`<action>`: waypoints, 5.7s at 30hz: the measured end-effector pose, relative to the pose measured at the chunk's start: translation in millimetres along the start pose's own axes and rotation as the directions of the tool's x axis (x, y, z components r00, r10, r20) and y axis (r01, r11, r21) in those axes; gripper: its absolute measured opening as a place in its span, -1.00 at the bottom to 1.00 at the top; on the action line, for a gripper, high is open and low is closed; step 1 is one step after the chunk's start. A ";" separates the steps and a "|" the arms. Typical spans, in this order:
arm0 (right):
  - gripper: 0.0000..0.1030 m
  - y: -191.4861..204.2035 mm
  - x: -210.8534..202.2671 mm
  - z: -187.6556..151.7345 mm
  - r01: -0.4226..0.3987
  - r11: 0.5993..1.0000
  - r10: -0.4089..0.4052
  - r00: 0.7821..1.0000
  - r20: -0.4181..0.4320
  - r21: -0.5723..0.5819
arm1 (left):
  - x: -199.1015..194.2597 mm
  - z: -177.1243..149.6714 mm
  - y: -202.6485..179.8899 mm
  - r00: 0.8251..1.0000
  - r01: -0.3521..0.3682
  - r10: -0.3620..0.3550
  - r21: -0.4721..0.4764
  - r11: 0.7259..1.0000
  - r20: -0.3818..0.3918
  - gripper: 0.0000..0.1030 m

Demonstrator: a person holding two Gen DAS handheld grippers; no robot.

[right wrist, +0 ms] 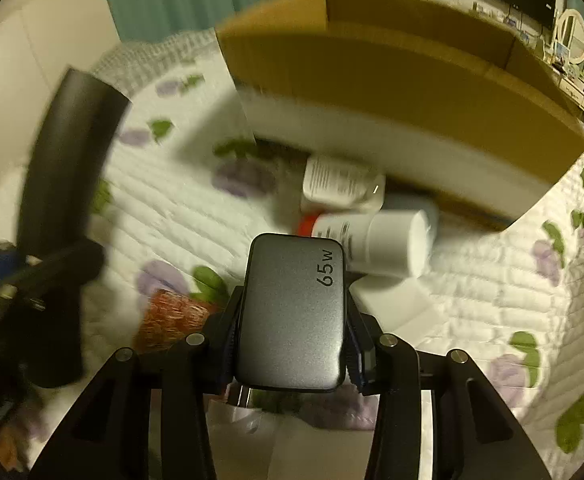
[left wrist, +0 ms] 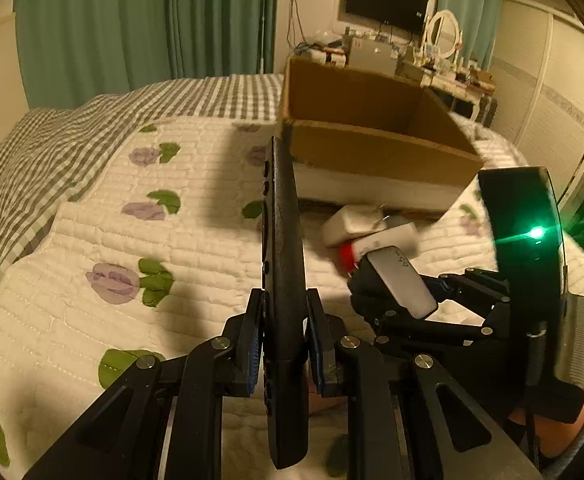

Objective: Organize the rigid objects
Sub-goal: 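Carry the remote and charger into the box while both tools open to release, then grasp the pink rose phone case with the left tool while the right tool grasps the white hair dryer, then lower the phone case and hair dryer into the box while both tools open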

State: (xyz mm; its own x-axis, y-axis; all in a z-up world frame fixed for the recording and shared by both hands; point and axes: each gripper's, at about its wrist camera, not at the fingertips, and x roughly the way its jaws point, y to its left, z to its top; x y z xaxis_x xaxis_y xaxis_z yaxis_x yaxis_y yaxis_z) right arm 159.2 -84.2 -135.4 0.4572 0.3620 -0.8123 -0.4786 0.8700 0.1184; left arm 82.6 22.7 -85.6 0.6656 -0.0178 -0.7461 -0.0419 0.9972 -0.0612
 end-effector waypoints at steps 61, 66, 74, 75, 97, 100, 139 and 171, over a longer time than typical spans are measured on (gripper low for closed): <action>0.69 -31.7 -135.6 16.7 0.035 0.966 0.017 0.981 0.193 -0.258 | -40.3 76.4 -41.0 0.993 -0.054 0.043 0.102 0.993 0.109 0.21; 0.69 3.3 -80.5 -44.8 0.001 0.914 0.002 1.000 0.009 -0.405 | -22.0 28.2 -26.2 0.995 -0.090 0.088 0.056 0.994 0.041 0.21; 0.69 11.1 -32.8 -66.3 -0.044 0.885 -0.005 0.995 -0.104 -0.464 | 20.8 -11.4 2.8 0.989 -0.131 0.130 -0.014 0.991 -0.065 0.21; 0.69 10.4 -27.8 -63.4 -0.052 0.887 -0.002 0.993 -0.116 -0.459 | 22.5 -12.6 5.8 0.989 -0.133 0.132 -0.022 0.991 -0.071 0.21; 0.01 -66.6 -62.4 -26.1 0.093 0.991 -0.089 0.995 0.049 -0.096 | 53.5 -26.0 -37.3 0.978 -0.056 0.060 0.025 0.998 -0.201 0.21; 0.01 -67.6 -56.6 -25.4 0.080 0.993 -0.077 0.996 0.040 -0.092 | 67.9 -33.2 -49.6 0.969 -0.093 0.109 0.079 0.993 -0.224 0.21; 0.01 -78.2 -144.1 31.7 0.054 0.997 -0.038 0.962 0.269 -0.050 | -24.3 56.3 -65.2 0.995 -0.049 0.045 0.040 0.998 0.094 0.37; 0.01 -130.0 -50.5 127.9 0.049 0.997 -0.061 0.971 0.231 0.058 | 76.0 156.9 -51.4 0.988 -0.081 0.065 0.115 0.990 0.138 0.42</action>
State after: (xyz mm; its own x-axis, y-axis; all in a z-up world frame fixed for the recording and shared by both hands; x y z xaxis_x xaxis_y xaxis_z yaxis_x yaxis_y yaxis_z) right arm 294.2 -172.8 -36.7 0.6466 0.3758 -0.6638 -0.4113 0.9046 0.1114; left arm 252.3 -18.6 -35.1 0.7581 0.0568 -0.6497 -0.0098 0.9971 0.0757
